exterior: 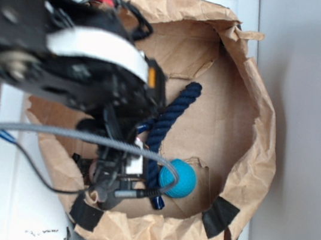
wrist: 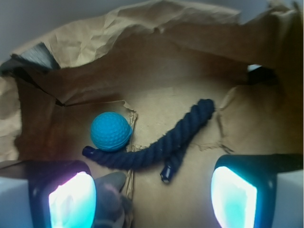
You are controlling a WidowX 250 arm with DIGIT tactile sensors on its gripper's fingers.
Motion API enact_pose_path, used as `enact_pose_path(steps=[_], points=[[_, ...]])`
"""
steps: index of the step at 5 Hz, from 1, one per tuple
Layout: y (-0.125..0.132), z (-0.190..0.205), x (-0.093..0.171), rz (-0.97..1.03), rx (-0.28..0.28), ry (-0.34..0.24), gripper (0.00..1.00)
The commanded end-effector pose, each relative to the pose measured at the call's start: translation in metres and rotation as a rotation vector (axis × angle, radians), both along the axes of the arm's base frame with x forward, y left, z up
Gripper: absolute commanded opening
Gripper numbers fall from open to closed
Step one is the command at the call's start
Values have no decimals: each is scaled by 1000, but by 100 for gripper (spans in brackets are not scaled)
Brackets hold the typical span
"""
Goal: Grab the blue ball.
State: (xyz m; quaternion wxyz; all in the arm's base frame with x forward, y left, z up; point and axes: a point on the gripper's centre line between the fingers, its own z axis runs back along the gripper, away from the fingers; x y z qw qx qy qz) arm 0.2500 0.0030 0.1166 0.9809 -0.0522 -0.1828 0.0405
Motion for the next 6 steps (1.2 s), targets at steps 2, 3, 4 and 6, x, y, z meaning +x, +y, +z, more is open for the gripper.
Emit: enact_pose_path(steps=[2,3,4,6], points=[[-24,-9,23,14,30,-31,100],[-36,-15,27,17,35,-24,100],[-48,-21,14,-111,0,-80,100],[-63,-28,42,-117,46,-120,100]])
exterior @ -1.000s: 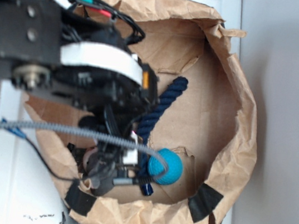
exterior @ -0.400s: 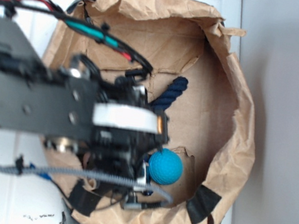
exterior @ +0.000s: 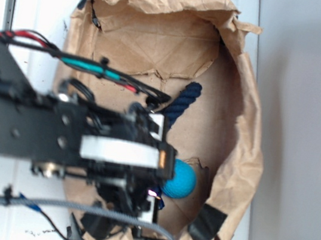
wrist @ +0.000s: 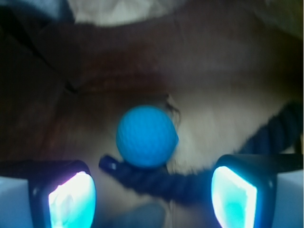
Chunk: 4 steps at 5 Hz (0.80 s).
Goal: Grab the blue ball.
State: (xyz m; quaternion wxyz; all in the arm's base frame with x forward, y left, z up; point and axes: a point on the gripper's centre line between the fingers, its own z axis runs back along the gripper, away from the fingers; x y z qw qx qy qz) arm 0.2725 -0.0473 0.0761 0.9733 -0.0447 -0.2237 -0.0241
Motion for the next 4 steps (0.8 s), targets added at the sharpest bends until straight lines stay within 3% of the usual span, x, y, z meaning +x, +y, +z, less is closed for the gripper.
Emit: enact_pose_path(steps=[1,3,4], points=[[-16,6,41,8,24,-14,100],[-20,-24,53,4,89,-32,100],[-15,-42,47,8,129,-42,0]])
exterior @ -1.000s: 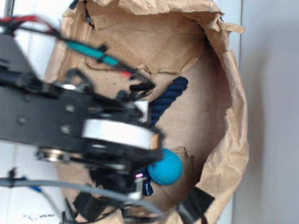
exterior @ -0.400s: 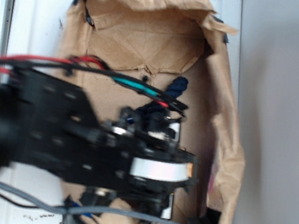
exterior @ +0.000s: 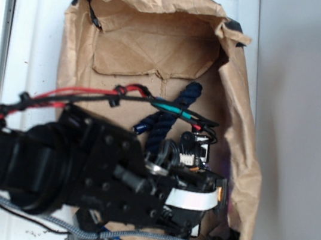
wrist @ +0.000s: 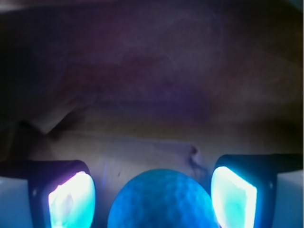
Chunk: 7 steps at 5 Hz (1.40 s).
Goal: Grab the blue ball.
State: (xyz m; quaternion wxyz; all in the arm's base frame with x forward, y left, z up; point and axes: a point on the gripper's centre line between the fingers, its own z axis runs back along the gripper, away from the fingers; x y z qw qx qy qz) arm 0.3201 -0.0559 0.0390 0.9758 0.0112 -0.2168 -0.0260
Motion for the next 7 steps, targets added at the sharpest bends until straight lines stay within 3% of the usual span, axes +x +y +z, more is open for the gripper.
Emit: enact_pose_path(steps=[1,2,4,5,6,7], points=[[0,-5,-8,-42,15,-66,0],[4,2,-8,-38,-5,-69,0],[14,86,-10,19,-179,-9,0],[29,125,-29,45,-216,-53,0],[47,156,-52,-11,-296,-60,0],[41,149,-72,-72,-177,-156,0]])
